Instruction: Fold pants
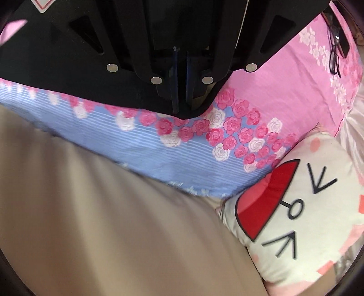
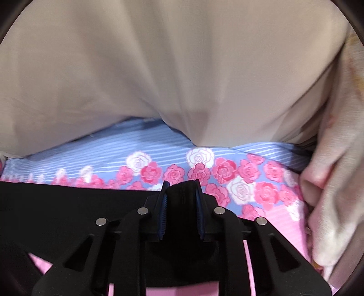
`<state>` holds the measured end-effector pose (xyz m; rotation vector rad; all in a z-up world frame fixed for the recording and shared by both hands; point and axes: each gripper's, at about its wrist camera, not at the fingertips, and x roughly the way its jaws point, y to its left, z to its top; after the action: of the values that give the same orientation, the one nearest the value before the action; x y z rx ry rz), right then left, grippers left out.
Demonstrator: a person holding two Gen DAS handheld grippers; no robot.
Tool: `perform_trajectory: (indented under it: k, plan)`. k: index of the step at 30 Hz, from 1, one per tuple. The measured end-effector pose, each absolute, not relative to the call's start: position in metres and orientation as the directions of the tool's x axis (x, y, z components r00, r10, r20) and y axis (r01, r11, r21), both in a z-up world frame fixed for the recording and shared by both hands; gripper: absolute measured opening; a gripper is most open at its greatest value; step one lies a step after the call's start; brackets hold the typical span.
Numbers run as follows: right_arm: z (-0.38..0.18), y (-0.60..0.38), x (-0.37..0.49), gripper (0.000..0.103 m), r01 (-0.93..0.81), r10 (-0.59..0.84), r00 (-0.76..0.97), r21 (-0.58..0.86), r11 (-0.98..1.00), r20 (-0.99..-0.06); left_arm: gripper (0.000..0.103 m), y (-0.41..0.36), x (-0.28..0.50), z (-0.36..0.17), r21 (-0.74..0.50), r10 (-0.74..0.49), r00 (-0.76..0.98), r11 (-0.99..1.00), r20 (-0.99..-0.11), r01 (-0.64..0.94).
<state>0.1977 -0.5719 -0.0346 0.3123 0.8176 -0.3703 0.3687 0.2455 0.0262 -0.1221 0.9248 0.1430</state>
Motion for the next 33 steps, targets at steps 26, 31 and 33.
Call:
perform_trajectory:
  k: [26, 31, 33]
  plan:
    - [-0.025, -0.529, -0.075, 0.02, 0.416, -0.207, 0.678, 0.137, 0.899, -0.705, 0.008, 0.285, 0.093, -0.037, 0.059, 0.114, 0.481, 0.99, -0.869, -0.128]
    - [-0.055, -0.529, -0.088, 0.033, 0.433, -0.184, 0.633, 0.147, 0.889, -0.752, 0.014, 0.296, 0.1, -0.066, 0.049, 0.116, 0.43, 0.985, -0.895, -0.164]
    - [-0.048, -0.533, -0.109, 0.045, 0.462, -0.204, 0.656, 0.173, 0.87, -0.727, 0.017, 0.299, 0.097, -0.061, 0.038, 0.104, 0.426, 0.986, -0.899, -0.162]
